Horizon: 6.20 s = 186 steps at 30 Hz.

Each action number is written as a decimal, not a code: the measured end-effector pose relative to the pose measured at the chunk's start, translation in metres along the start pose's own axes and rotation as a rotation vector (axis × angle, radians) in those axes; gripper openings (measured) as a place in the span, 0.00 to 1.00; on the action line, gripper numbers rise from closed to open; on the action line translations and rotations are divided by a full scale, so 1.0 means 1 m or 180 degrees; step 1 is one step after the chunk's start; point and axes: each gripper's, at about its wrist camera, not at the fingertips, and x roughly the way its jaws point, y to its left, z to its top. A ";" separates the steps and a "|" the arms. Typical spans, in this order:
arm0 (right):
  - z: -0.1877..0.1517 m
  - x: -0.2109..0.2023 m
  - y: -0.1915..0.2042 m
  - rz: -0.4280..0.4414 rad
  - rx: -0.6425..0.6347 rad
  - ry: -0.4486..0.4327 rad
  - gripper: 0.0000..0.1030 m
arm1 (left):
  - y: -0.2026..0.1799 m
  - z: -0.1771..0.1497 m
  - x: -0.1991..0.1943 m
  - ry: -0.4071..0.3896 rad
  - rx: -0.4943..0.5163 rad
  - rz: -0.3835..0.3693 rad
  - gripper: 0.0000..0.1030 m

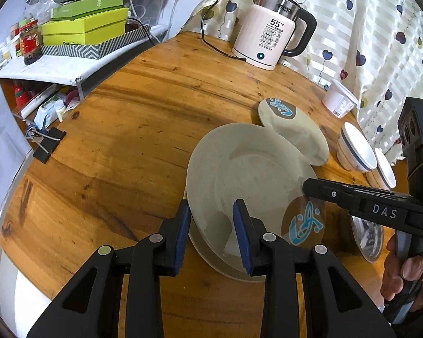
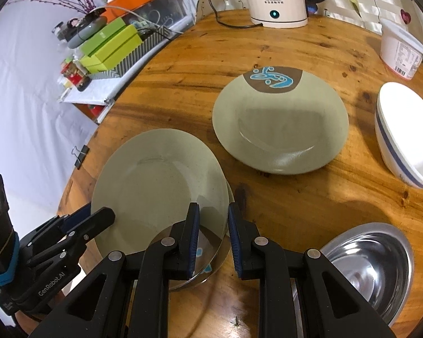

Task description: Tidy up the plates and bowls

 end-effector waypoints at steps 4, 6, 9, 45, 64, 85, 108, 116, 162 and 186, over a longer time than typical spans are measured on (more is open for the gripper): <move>-0.001 0.001 -0.001 -0.0013 -0.0002 0.0008 0.19 | -0.002 -0.002 0.001 0.0007 0.0029 0.0022 0.31; -0.003 0.002 -0.001 -0.0013 -0.0003 0.0023 0.19 | -0.003 -0.004 0.002 0.0017 0.0040 0.0042 0.31; -0.004 0.003 -0.002 -0.0023 -0.0003 0.0038 0.19 | -0.003 -0.005 0.003 0.0040 0.0044 0.0051 0.31; -0.012 0.005 -0.006 -0.0043 -0.0022 -0.0025 0.22 | 0.005 -0.007 0.001 0.0004 -0.0012 -0.0040 0.31; -0.013 0.004 -0.006 -0.0015 -0.0024 -0.0048 0.16 | 0.009 -0.006 0.008 0.0033 -0.0050 -0.0087 0.31; -0.019 -0.054 -0.023 0.0031 0.0166 -0.0485 0.46 | -0.017 0.013 -0.017 -0.0221 0.0170 -0.0137 0.31; -0.014 -0.067 -0.046 -0.0046 0.0440 -0.0596 0.56 | -0.036 0.033 -0.007 -0.0175 0.0310 -0.0277 0.31; -0.004 -0.060 -0.060 -0.0081 0.0613 -0.0544 0.55 | -0.044 0.049 0.006 -0.0090 0.0366 -0.0388 0.31; 0.050 0.001 -0.105 -0.0307 0.1068 -0.0128 0.30 | -0.062 0.122 0.128 0.0606 0.0391 -0.0576 0.31; 0.054 0.004 -0.104 -0.0342 0.1027 -0.0142 0.19 | -0.065 0.119 0.129 0.0580 0.0475 -0.0598 0.31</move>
